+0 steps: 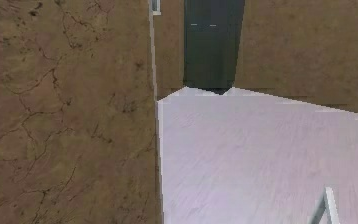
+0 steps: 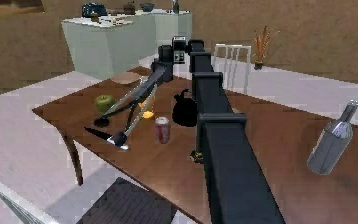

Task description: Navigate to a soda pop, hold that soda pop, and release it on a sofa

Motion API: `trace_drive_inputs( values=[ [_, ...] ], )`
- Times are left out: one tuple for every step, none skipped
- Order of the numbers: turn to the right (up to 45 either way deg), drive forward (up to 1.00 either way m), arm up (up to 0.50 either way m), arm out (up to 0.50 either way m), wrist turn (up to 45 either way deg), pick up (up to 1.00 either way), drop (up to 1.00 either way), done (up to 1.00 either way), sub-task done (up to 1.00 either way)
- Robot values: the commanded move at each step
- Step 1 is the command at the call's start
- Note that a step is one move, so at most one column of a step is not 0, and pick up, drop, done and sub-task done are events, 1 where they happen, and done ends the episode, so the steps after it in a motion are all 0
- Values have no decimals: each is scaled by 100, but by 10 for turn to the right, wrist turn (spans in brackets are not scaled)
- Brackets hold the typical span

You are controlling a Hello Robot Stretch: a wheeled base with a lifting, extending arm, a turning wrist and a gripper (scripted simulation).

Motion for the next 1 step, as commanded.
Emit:
trace_drive_inputs(
  values=[
    [0,0,0,0,450,0,0,0,0]
  ],
)
